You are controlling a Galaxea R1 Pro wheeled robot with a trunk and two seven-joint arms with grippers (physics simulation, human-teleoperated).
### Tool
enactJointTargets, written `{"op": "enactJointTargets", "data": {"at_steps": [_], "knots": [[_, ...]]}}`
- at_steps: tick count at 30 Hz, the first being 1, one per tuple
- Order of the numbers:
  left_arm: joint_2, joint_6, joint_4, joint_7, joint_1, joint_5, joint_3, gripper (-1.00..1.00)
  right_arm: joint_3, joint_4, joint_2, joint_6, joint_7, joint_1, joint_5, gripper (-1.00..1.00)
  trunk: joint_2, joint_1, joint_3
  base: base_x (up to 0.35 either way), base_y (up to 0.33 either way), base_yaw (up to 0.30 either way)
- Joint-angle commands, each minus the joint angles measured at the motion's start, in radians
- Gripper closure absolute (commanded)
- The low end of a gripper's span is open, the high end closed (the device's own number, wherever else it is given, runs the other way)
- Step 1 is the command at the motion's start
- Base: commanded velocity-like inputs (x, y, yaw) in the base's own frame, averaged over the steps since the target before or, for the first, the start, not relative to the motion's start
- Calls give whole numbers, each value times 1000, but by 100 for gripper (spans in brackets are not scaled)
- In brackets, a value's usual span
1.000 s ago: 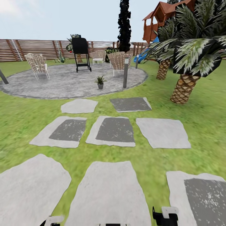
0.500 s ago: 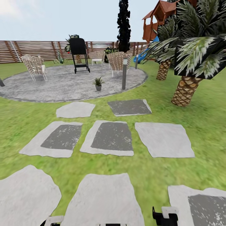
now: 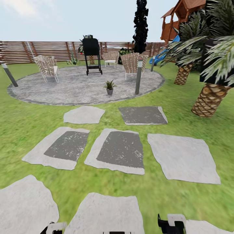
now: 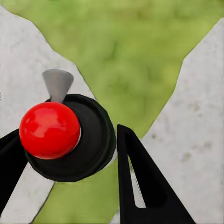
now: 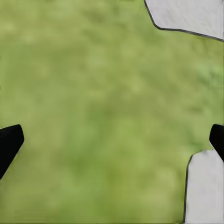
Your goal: Pick up the pesticide atomizer in the garden and spray insectifuge to fully cover both potted plants in the garden.
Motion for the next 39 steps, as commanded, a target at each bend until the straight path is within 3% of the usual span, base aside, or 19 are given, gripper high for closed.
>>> {"op": "enactJointTargets", "data": {"at_steps": [1,7,39], "knots": [[0,-4,1,4,-1,-11,4,100,-1,1,0,0,-8,0,11,-100,0,0,-1,340,-118,249],[-1,-4,2,4,-1,-11,4,100,-1,0,0,0,-8,0,11,-100,0,0,-1,340,-118,146],[0,-5,1,4,-1,-11,5,100,-1,1,-3,0,-8,0,11,-100,0,0,-1,340,-116,1]]}}
